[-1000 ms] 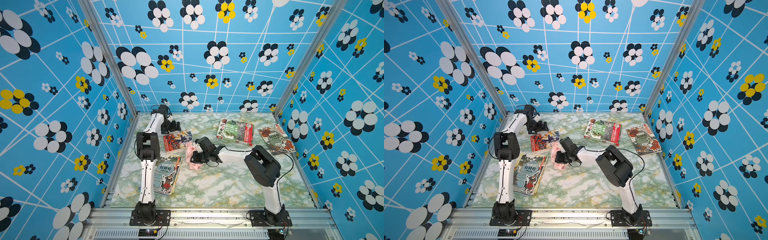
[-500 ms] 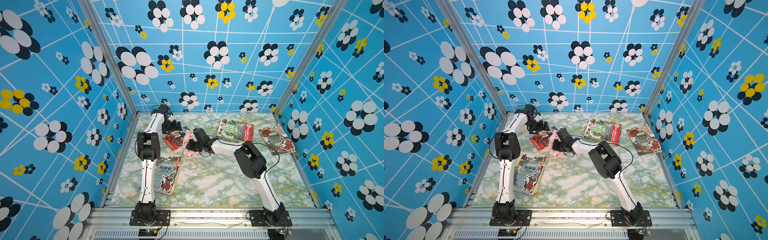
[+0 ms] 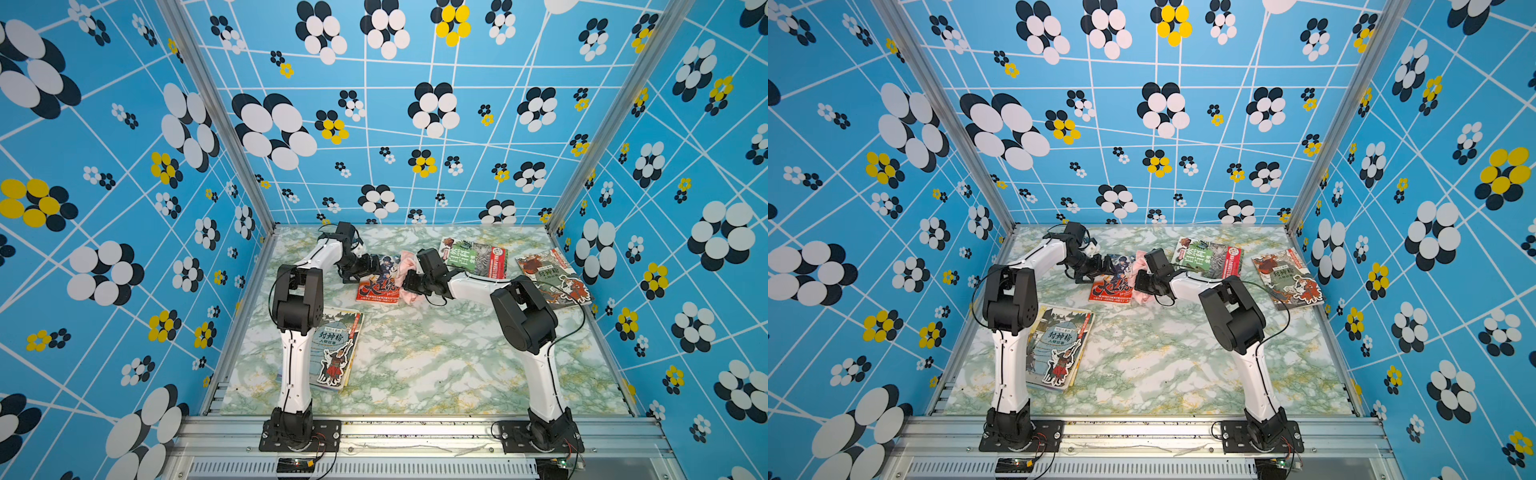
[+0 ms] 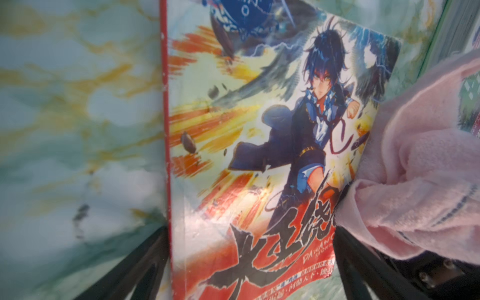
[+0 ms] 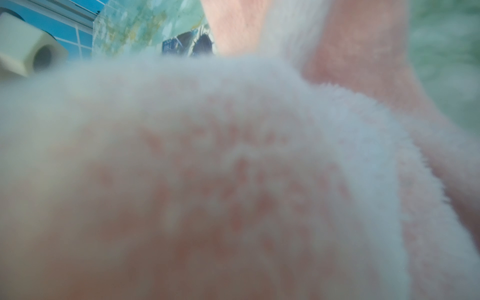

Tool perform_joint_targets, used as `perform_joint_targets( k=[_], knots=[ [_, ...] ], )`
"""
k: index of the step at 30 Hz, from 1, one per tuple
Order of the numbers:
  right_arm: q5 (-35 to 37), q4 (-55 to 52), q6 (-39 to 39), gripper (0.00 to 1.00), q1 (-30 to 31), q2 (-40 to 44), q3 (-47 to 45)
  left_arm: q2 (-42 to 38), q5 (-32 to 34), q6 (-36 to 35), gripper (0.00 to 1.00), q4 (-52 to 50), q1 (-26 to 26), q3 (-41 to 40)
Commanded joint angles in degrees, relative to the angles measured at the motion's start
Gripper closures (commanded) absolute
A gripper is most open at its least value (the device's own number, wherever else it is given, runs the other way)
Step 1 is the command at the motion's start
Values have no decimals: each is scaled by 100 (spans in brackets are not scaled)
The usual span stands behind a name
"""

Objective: Wipe the cover of the book
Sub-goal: Move the book to the center of the board, then wipe the dirt from the cover of the book.

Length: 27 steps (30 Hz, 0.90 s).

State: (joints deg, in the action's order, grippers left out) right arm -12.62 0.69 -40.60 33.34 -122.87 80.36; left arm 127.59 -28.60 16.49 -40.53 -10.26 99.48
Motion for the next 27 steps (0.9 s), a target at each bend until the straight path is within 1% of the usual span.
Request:
perform_joint_targets(
  k=[1, 4, 7, 11, 14, 17, 19, 22, 25, 27],
  knots=[
    [-440, -123, 253, 100, 137, 486, -716, -314, -837, 547, 1, 637, -328, -979],
    [-462, -92, 331, 100, 137, 982, -1342, -741, -1078, 888, 1, 1215, -543, -1629],
    [-417, -177, 468, 100, 137, 1506, -1875, -1015, -1174, 1079, 1, 1517, -933, -2112],
    [-368, -483, 588, 100, 137, 2204, -2428, -1398, -1124, 1239, 1, 1710, -1462, -2653],
    [-310, -718, 599, 100, 137, 2771, -2853, -1790, -973, 1332, 1, 1789, -1746, -3096],
    [-136, -1021, 680, 100, 137, 3271, -3201, -2126, -996, 1491, 1, 1958, -1964, -3530],
    [192, -1425, 935, 100, 137, 3523, -3204, -2347, -979, 1537, 1, 1980, -2043, -3739],
    [656, -2005, 1342, 100, 139, 3793, -2830, -2602, -608, 1627, 1, 1974, -2037, -4041],
    [580, -2115, 1480, 100, 135, 3913, -2344, -2881, -252, 1703, 1, 1944, -1909, -4210],
    [332, -1830, 1377, 100, 144, 3899, -2183, -3104, -143, 1784, 1, 1958, -1795, -4251]
  ],
)
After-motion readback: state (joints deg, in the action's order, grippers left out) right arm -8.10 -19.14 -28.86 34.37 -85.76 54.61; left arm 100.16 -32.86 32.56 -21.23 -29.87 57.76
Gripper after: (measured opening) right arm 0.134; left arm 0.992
